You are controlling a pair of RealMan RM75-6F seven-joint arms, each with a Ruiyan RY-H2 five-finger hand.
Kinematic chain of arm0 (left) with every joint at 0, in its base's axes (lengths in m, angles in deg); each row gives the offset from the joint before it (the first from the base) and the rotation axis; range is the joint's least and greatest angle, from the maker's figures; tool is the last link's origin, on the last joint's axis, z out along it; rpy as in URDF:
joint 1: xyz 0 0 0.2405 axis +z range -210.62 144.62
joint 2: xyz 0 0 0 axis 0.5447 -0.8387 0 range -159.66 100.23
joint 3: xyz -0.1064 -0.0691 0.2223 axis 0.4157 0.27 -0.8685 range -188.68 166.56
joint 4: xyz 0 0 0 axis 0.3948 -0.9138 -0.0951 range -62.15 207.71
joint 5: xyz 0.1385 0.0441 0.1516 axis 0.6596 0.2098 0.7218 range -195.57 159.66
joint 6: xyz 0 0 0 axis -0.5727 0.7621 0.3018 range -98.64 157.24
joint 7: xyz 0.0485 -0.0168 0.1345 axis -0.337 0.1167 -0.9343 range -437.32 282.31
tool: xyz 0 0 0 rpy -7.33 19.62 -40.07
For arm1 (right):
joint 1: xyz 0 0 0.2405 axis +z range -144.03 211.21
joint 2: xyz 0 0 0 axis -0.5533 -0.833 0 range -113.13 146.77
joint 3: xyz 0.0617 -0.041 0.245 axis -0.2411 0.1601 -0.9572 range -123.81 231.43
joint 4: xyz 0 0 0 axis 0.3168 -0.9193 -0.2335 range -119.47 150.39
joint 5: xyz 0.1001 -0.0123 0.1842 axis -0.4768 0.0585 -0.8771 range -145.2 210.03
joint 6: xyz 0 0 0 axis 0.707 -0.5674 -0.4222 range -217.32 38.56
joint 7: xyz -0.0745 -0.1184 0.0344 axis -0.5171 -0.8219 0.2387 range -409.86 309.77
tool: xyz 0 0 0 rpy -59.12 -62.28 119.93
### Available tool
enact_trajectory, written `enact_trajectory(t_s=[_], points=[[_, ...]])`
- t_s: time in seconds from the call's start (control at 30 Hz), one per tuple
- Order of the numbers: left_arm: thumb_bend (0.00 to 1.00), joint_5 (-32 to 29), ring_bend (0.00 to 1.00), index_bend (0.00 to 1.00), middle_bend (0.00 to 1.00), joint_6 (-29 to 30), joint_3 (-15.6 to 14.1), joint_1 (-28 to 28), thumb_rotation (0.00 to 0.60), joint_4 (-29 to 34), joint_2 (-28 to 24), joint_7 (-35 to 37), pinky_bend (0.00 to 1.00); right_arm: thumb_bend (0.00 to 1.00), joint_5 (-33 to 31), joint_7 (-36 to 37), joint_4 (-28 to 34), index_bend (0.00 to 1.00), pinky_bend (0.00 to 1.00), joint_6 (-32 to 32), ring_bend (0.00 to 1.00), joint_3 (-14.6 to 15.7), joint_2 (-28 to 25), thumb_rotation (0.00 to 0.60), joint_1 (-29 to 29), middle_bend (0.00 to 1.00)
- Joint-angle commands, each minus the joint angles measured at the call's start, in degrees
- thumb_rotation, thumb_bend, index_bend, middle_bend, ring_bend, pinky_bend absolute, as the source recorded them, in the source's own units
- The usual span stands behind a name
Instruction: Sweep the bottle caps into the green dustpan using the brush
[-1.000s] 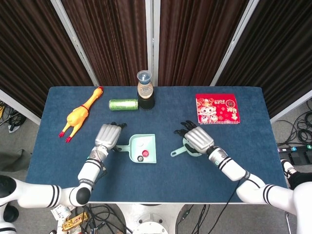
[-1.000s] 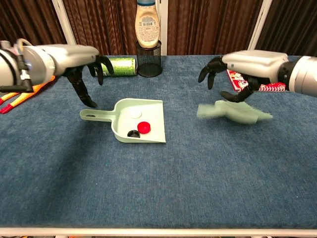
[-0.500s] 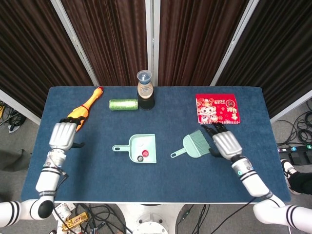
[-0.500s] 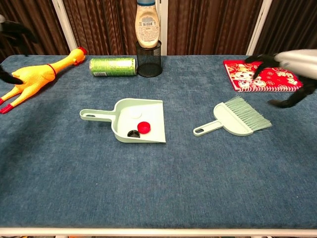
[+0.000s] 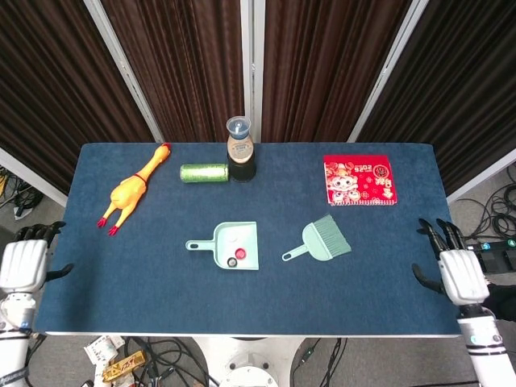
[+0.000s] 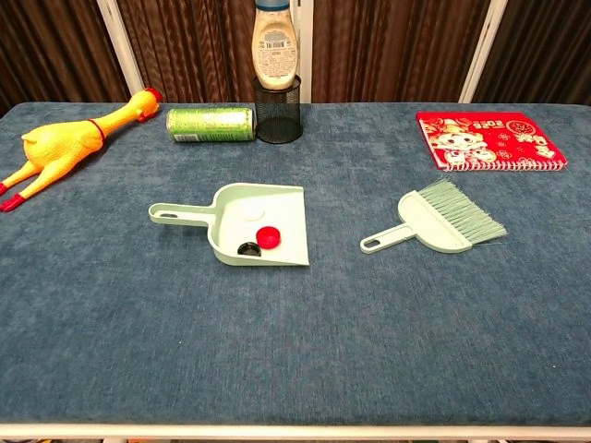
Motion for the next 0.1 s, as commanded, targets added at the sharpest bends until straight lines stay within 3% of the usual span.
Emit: enact_trajectory(t_s=[0.03,0.1], points=[[0.09,3.05,0.22,0.24,0.31,5.11,-1.72,5.17,0.600,2.01,-0.76,-0.62,0.22,0.27,2.58,0.45,0.90,0.05,0.04,-3.82,0.00,1.15,-0.35,0.600,-3.71,0.23],[0.09,4.13,0.22,0.24,0.31,6.51,-1.67,6.79,0.600,2.03,-0.41,-0.35,0.22,0.27,3.26,0.46,1.28,0.05,0.03,-4.27,0.00,1.43,-0.21,0.600,-4.64,0.23]])
